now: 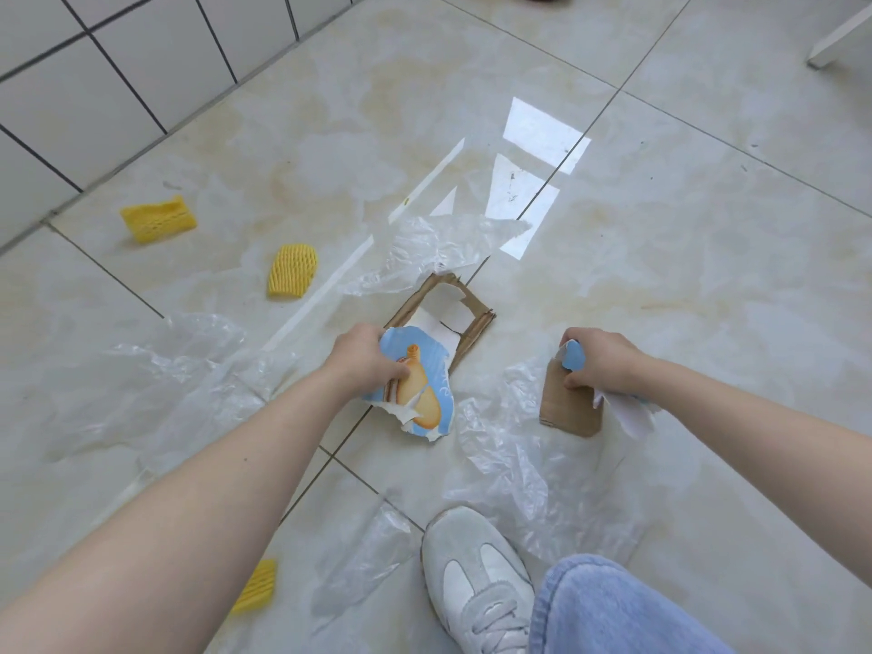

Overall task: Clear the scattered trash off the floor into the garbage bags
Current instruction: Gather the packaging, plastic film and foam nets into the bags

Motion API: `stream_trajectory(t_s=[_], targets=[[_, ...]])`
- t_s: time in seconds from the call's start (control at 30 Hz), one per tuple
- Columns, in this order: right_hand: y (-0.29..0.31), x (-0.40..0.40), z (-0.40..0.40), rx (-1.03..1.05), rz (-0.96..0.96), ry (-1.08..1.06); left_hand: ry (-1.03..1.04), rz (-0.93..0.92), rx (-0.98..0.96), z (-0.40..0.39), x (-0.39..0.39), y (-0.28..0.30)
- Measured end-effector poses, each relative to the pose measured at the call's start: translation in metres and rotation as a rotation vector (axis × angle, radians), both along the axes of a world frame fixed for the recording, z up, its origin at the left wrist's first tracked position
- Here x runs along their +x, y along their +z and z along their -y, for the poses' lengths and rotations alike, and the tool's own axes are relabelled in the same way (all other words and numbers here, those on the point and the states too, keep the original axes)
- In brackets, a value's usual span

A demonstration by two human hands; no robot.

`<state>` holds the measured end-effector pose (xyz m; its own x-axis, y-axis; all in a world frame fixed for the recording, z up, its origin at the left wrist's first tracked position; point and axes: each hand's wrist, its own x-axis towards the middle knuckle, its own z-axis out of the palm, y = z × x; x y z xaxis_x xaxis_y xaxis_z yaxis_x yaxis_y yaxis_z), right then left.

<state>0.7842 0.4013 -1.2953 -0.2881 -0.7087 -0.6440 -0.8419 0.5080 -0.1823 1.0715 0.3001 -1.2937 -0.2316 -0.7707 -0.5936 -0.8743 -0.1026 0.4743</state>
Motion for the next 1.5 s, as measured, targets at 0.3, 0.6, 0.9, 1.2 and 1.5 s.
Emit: stream_trajectory(t_s=[0.3, 0.6, 0.9, 1.2, 1.5], targets=[[0.008, 0.019, -0.023, -0.035, -0.096, 0.043, 0.343, -0.476, 0.583, -0.005, 0.033, 0.029], [0.011, 0.017, -0.011, 0.079, -0.08, 0.013, 0.395, -0.513, 0.809, -0.035, 0.056, 0.052], [0.038, 0.024, 0.012, 0.032, -0.071, 0.016, 0.459, -0.591, 0.686, -0.043, 0.108, 0.071], [0.128, 0.116, 0.073, -0.366, 0.265, -0.145, 0.609, -0.736, 0.451, -0.061, 0.17, 0.089], [0.15, 0.309, 0.084, -0.381, 0.712, -0.025, 0.876, -0.713, 0.064, -0.111, 0.269, 0.115]])
